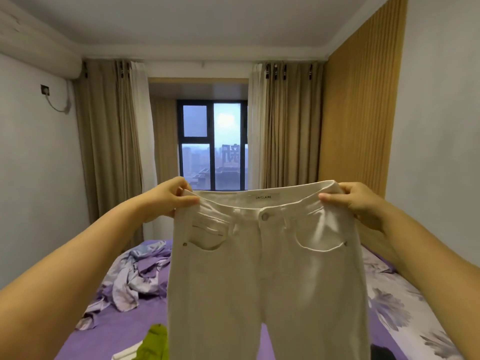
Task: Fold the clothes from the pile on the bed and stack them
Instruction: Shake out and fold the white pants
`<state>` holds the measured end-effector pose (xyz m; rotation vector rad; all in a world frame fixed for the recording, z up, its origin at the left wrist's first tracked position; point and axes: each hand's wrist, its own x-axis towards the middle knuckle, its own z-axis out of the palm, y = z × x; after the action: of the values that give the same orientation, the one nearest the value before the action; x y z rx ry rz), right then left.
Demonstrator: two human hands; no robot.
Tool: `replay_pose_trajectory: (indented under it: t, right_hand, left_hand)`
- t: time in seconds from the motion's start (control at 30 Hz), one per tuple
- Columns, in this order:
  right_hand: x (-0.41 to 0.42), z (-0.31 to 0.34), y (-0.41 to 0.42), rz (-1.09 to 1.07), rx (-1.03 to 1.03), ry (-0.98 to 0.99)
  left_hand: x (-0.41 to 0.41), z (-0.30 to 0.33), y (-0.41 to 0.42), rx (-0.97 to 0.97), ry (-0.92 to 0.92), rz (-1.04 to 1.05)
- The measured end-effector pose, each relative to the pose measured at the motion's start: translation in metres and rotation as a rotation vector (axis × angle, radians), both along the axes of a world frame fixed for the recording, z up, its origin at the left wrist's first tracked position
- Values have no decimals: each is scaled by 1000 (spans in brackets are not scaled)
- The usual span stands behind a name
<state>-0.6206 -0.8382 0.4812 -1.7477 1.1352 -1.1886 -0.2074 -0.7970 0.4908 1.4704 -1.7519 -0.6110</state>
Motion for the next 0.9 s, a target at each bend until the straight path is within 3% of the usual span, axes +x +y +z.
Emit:
replay_pose_trajectory:
  t: [0.17, 0.3, 0.4, 0.5, 0.63, 0.9]
  right_hand:
    - [7, 18, -8, -191, -195, 85]
    - [24, 1, -12, -215, -60, -47]
    - [44, -14, -11, -216, 104, -274]
    - [74, -30, -2, -71, 151, -434]
    - [121, -58, 15, 42, 136, -403]
    - [155, -102, 33, 80, 64, -219]
  left_hand:
    - [-18, 29, -2, -177, 50, 133]
    - [-42, 10, -7, -113, 163, 275]
    - [-62, -10, -6, -62, 497, 275]
    - [-89, -30, -4, 7, 787, 198]
    - [-117, -61, 0, 60, 787, 130]
    - [-130, -111, 5, -25, 673, 291]
